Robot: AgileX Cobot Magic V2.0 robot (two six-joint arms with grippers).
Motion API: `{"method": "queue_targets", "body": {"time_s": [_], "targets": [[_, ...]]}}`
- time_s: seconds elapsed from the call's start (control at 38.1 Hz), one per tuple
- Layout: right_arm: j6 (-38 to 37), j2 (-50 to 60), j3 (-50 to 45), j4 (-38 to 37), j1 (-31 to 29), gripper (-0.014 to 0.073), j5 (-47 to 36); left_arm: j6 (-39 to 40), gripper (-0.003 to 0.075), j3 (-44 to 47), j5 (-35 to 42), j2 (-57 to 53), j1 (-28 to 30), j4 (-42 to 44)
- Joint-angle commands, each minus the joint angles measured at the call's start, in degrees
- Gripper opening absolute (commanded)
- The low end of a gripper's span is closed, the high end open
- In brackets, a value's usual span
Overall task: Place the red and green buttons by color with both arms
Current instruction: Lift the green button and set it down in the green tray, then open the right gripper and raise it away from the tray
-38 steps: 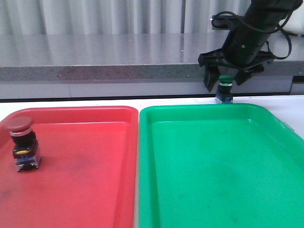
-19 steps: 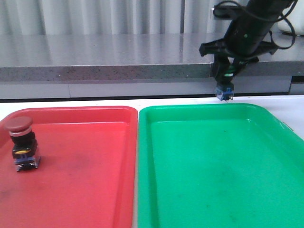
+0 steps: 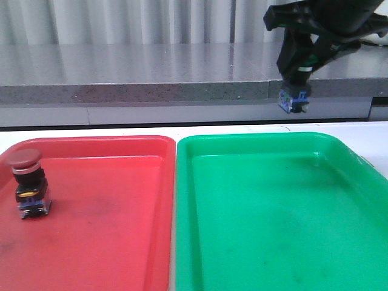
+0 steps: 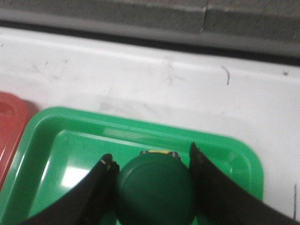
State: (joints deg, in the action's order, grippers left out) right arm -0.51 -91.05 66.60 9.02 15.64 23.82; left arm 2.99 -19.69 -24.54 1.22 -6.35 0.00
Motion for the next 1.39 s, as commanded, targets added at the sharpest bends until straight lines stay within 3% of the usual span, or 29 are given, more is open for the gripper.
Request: {"method": "queue_targets", "body": {"time_s": [0.0, 0.29, 0.63, 0.71, 0.89, 0.97, 1.26, 1.37], "targets": [[0.1, 6.9, -7.5, 1.9, 2.4, 0.0203, -8.7, 0.6, -0.002, -1.4, 4.9, 0.6, 0.0, 0.0], [0.1, 5.8, -18.9, 4.0, 9.5, 0.0203, -13.6, 0.6, -0.002, -1.4, 4.9, 0.6, 0.0, 0.0], [0.1, 4.9, -19.5, 3.9, 10.1, 0.0208, -14.1, 0.6, -0.002, -1.4, 4.9, 0.6, 0.0, 0.0], [0.1, 4.9, -19.5, 3.9, 10.1, 0.026, -13.9, 0.6, -0.002, -1.4, 4.9, 0.6, 0.0, 0.0], [0.1, 4.9, -19.5, 3.9, 10.1, 0.0555, -13.7, 0.6, -0.002, -1.4, 4.9, 0.6, 0.0, 0.0], [0.1, 4.9, -19.3, 3.9, 10.1, 0.0622, -13.7, 0.6, -0.002, -1.4, 4.9, 0.6, 0.0, 0.0], [0.1, 12.6, -12.8, 3.9, 9.5, 0.0632, -12.9, 0.6, -0.002, -1.4, 4.9, 0.6, 0.0, 0.0], [0.1, 15.1, -9.6, 3.8, 8.2, 0.0575, -12.5, 0.6, -0.002, -1.4, 4.9, 0.6, 0.0, 0.0]]}}
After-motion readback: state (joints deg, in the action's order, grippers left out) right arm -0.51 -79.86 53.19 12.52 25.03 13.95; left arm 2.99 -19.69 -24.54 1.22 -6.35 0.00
